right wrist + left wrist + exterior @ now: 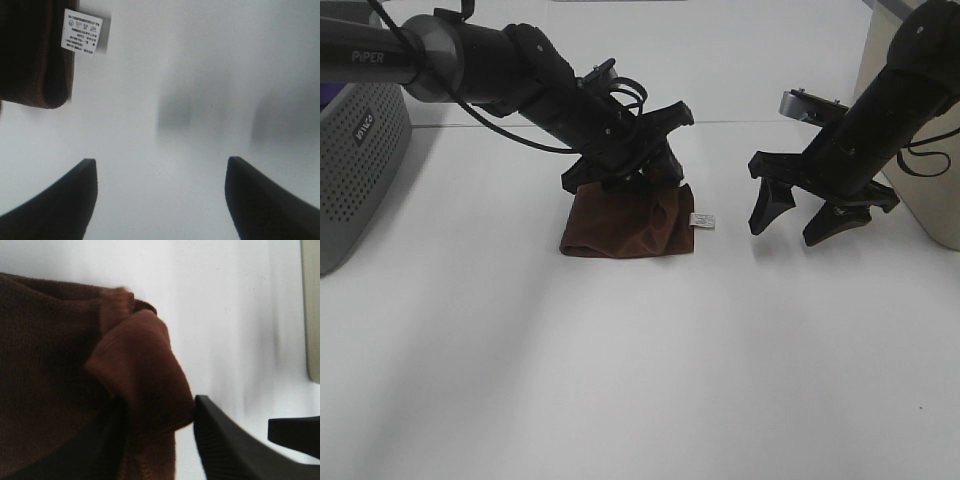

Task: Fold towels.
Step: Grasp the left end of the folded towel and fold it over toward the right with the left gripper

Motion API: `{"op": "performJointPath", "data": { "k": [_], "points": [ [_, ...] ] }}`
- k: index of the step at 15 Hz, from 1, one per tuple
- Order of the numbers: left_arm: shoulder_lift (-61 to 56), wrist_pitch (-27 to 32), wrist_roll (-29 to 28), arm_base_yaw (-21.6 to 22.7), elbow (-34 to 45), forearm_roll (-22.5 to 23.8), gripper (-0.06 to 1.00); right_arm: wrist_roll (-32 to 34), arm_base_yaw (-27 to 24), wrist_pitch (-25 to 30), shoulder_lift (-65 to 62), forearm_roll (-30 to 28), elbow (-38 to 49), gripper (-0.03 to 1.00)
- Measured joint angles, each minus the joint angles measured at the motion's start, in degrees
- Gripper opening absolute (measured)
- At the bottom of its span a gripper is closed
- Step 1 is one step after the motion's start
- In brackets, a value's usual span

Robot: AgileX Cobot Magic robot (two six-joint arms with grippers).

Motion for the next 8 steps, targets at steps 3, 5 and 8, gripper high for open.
{"op": "performJointPath", "data": {
  "k": [3, 5, 8],
  "points": [
    [0.0, -2.0, -0.3, 0.0, 0.0, -4.6, 0.78, 0.0, 0.0, 0.0, 0.0, 0.2, 0.0, 0.70],
    [-0.4, -2.3, 1.3, 0.5, 0.0, -5.0, 0.82, -0.2, 0.0, 0.0, 0.0, 1.8, 0.0, 0.70],
    [-3.2, 0.3, 7.7, 4.5, 0.0, -0.7, 0.83, -10.3, 0.0, 1.9, -0.2, 16.0, 0.0, 0.70]
  ]
}}
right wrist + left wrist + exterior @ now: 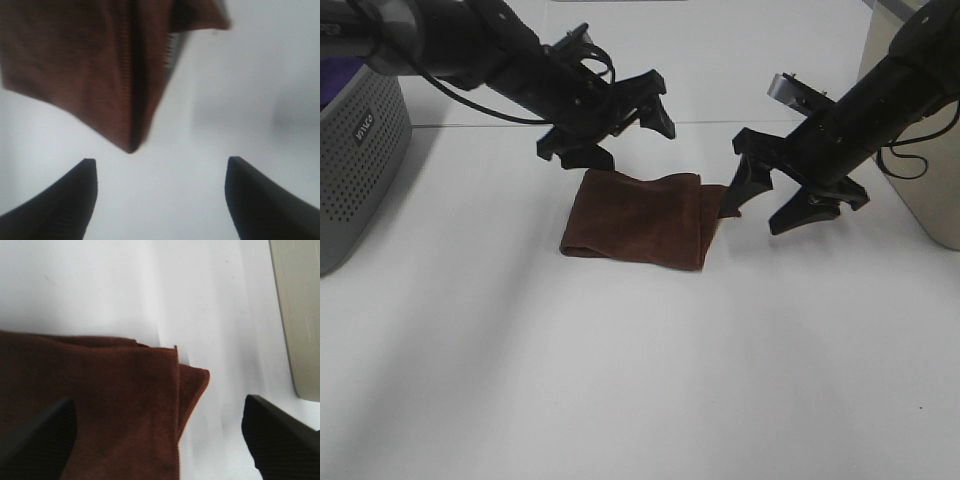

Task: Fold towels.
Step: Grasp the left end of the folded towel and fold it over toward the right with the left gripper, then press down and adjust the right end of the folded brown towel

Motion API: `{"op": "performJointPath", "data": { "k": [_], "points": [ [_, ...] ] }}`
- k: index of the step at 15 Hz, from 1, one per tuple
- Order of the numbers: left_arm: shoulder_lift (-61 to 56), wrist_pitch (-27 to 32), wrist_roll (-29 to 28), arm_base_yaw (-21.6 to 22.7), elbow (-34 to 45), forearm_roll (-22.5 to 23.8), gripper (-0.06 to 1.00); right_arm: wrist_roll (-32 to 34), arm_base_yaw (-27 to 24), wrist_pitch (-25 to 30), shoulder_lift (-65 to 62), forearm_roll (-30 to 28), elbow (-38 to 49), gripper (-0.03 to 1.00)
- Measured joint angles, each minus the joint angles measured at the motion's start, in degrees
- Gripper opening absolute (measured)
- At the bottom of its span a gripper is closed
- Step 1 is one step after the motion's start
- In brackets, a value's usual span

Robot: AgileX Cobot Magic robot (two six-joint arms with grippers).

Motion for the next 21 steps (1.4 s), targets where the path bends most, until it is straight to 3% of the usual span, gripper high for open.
{"op": "performJointPath", "data": {
  "k": [2, 3, 4, 7, 14, 16, 21],
  "points": [
    [-1.8, 3.2, 1.6, 3.4, 0.0, 5.4, 0.83, -11.5, 0.0, 1.6, -0.1, 16.9, 0.0, 0.69],
    [-1.9, 6.8, 1.8, 5.8, 0.0, 10.1, 0.83, -22.3, 0.1, 1.4, -0.1, 30.3, 0.0, 0.69],
    [-1.8, 8.3, 1.8, 6.4, 0.0, 12.7, 0.83, -25.3, 0.1, 1.2, 0.2, 34.9, -0.1, 0.69],
    [-1.8, 9.9, 1.1, 6.5, 0.0, 17.4, 0.81, -27.7, 0.1, 2.7, 4.6, 40.9, -3.2, 0.69],
    [-1.8, 11.8, 0.7, 6.5, 0.0, 18.7, 0.81, -24.1, 4.0, 4.4, 17.6, 39.0, -12.6, 0.69],
    [-1.8, 12.4, 0.7, 6.5, 0.0, 18.7, 0.81, -18.2, 4.0, -2.0, 18.2, 29.5, -12.8, 0.69],
    [-1.8, 12.4, 0.7, 6.5, 0.0, 18.7, 0.81, -7.6, 3.9, -3.0, 16.2, 16.2, -13.3, 0.69]
  ]
}}
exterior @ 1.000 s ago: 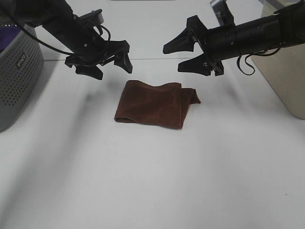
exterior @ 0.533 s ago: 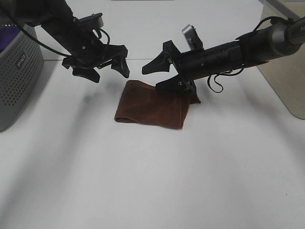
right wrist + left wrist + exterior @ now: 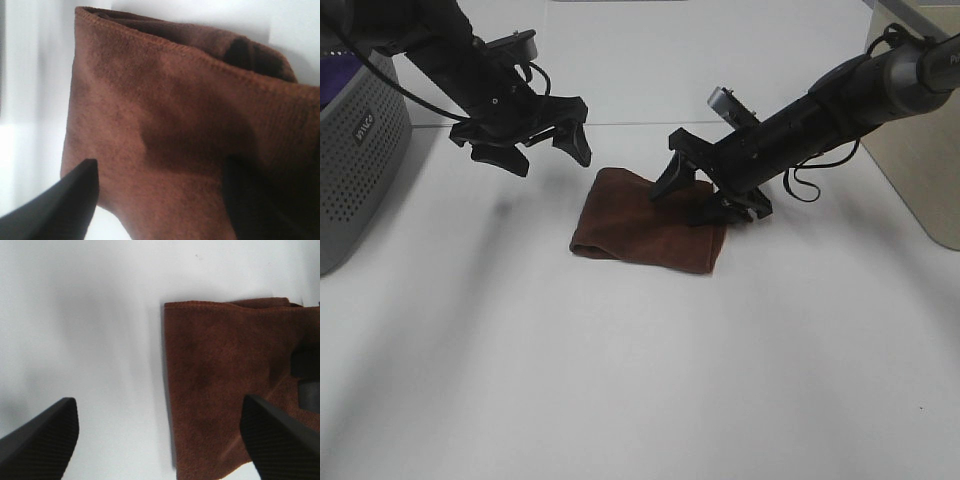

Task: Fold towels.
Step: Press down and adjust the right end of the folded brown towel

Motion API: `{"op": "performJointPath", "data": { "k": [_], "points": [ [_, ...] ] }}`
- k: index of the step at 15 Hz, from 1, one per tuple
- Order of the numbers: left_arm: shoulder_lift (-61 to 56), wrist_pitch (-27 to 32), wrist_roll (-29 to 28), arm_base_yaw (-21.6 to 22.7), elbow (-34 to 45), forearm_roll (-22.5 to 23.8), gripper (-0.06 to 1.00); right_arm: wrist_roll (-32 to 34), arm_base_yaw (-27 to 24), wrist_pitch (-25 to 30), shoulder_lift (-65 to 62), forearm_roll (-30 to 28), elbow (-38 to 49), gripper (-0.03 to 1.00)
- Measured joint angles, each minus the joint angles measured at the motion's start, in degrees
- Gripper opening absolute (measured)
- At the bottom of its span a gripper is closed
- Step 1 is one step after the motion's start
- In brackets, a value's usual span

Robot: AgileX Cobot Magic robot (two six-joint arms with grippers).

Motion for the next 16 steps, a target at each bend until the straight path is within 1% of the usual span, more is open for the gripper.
{"op": "performJointPath", "data": {
  "k": [2, 3, 5, 6, 9, 13, 14, 16],
  "points": [
    [-0.1, 0.6, 0.1, 0.0, 0.0, 0.2, 0.81, 1.6, 0.0, 0.1, -3.3, -6.5, 0.2, 0.69],
    [-0.9, 1.9, 1.0, 0.0, 0.0, 1.0, 0.81, 2.7, 0.0, 0.2, -6.2, -9.6, 0.2, 0.69],
    [-3.8, 6.4, 3.6, 0.0, 0.0, 4.3, 0.81, 7.2, 0.0, 2.1, -12.1, -16.1, 0.2, 0.69],
    [-5.7, 8.6, 3.8, 0.0, 0.0, 6.5, 0.81, 11.1, 0.0, 3.8, -14.9, -20.1, 0.2, 0.69],
    [-12.1, 15.2, 0.3, 0.0, 0.0, 12.2, 0.81, 18.2, 0.0, 10.5, -20.4, -29.0, 0.4, 0.69],
    [-21.0, 24.8, -5.2, 0.0, 0.0, 20.6, 0.81, 22.2, 0.1, 18.6, -26.2, -35.1, 0.5, 0.69],
    [-23.4, 25.4, -6.1, 0.0, 0.0, 22.2, 0.81, 23.4, 0.1, 20.3, -27.7, -36.4, 0.5, 0.69],
    [-28.5, 25.6, -7.2, 0.0, 1.0, 23.1, 0.81, 24.8, 0.1, 22.8, -31.6, -37.2, 1.9, 0.69]
  ]
}}
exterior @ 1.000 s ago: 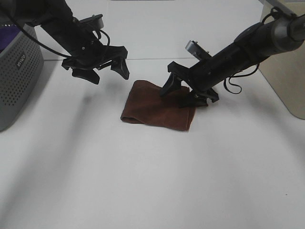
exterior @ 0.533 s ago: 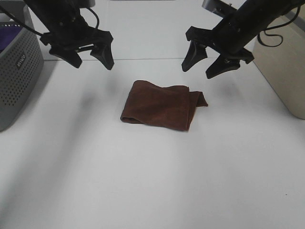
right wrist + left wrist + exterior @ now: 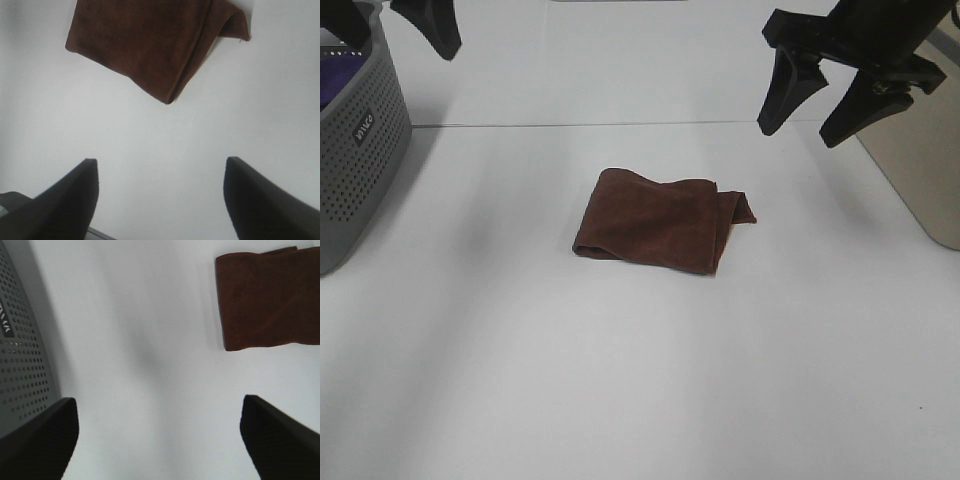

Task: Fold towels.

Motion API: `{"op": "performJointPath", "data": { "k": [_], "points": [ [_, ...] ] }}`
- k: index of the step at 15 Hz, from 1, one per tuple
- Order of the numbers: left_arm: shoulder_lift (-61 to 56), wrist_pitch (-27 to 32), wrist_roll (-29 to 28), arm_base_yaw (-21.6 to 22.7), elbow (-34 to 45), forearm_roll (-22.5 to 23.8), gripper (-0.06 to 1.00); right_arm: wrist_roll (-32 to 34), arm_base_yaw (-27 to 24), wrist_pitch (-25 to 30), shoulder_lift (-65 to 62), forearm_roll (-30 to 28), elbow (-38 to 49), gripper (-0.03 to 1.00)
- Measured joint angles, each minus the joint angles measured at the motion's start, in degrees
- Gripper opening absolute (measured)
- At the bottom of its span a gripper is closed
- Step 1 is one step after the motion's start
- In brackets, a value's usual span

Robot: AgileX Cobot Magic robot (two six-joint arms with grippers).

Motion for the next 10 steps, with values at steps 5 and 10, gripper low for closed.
{"op": "performJointPath", "data": {
  "k": [5, 10],
  "points": [
    [-17.1, 0.2, -1.8, 0.0, 17.8, 0.4, 0.81, 0.2, 0.0, 2.3, -11.3, -3.8, 8.3, 0.69],
    [-35.8, -0.2, -2.3, 0.0, 40.4, 0.3, 0.81, 0.2, 0.0, 0.2, -28.1, -5.7, 28.1, 0.69]
  ]
}}
